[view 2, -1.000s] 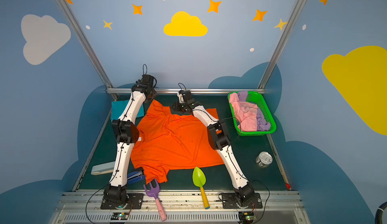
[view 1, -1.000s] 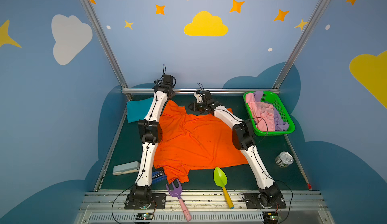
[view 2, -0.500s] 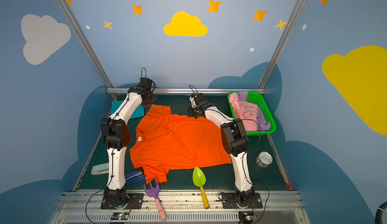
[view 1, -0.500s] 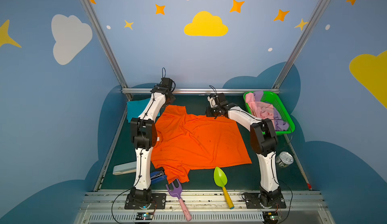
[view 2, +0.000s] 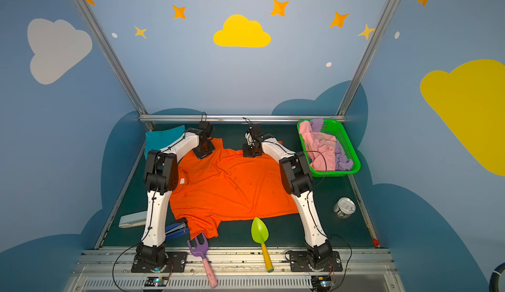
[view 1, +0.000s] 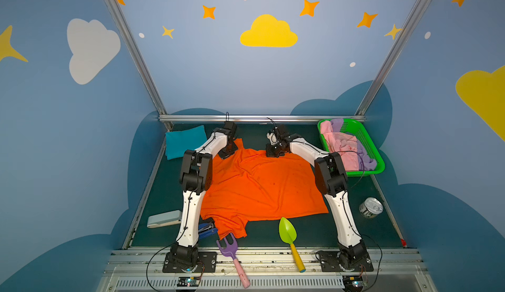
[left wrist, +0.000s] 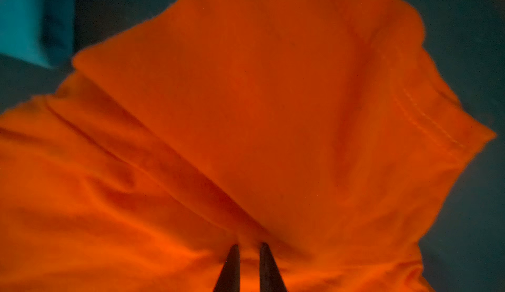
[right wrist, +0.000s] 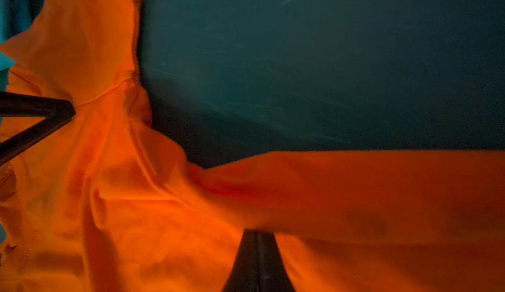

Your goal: Fold and stack the t-shirts

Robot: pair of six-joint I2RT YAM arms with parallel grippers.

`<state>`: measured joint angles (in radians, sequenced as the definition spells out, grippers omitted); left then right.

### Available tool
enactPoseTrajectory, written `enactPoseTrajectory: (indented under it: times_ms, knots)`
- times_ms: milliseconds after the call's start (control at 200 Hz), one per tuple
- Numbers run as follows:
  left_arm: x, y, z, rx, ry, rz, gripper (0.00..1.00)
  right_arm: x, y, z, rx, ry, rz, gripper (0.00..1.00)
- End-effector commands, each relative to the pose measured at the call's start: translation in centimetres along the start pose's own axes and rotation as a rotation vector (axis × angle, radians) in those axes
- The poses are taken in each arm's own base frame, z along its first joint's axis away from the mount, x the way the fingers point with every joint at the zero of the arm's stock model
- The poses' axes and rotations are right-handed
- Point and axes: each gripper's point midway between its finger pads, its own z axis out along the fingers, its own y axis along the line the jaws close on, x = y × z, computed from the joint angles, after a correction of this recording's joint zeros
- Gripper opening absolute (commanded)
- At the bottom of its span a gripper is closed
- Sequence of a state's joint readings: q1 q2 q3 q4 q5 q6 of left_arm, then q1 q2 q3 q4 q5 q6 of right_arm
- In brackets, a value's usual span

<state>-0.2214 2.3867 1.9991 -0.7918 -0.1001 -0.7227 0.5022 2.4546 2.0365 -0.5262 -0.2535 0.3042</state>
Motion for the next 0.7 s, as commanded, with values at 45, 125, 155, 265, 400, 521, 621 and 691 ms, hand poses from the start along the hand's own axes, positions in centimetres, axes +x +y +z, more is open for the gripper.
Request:
enactPoseTrajectory:
  times_ms: [45, 125, 155, 265, 400, 521, 621, 691]
  knots:
    - [-2.6, 0.1, 1.4, -0.030, -0.040, -0.018, 0.18, -2.3, -0.4, 1.2, -0.029, -0.035, -0.002, 0.00]
    - [-3.8, -0.4, 2.5, -0.028, -0.045, -0.009, 0.18, -4.7, -2.1, 1.6, 0.003, -0.111, 0.030, 0.00]
    - [-4.4, -0.9, 2.5, -0.017, -0.055, -0.004, 0.18, -5.7, -2.7, 1.5, 0.018, -0.141, 0.049, 0.03]
    - [-6.1, -2.5, 2.2, 0.024, -0.087, 0.024, 0.19, -10.0, -4.7, -0.5, 0.024, -0.254, 0.096, 0.11]
    - [-8.1, -4.1, 0.3, 0.080, -0.149, 0.039, 0.21, -13.4, -5.9, -4.6, 0.037, -0.366, 0.130, 0.14]
    - [-9.3, -4.9, -2.5, 0.120, -0.196, 0.044, 0.23, -12.9, -5.4, -7.4, 0.053, -0.358, 0.097, 0.14]
    - [-8.5, -5.0, -3.9, 0.128, -0.189, 0.056, 0.25, -10.2, -4.7, -9.0, 0.077, -0.321, 0.063, 0.14]
    - [-7.0, -5.4, -4.2, 0.137, -0.170, 0.074, 0.33, -7.8, -4.7, -9.5, 0.105, -0.290, 0.048, 0.17]
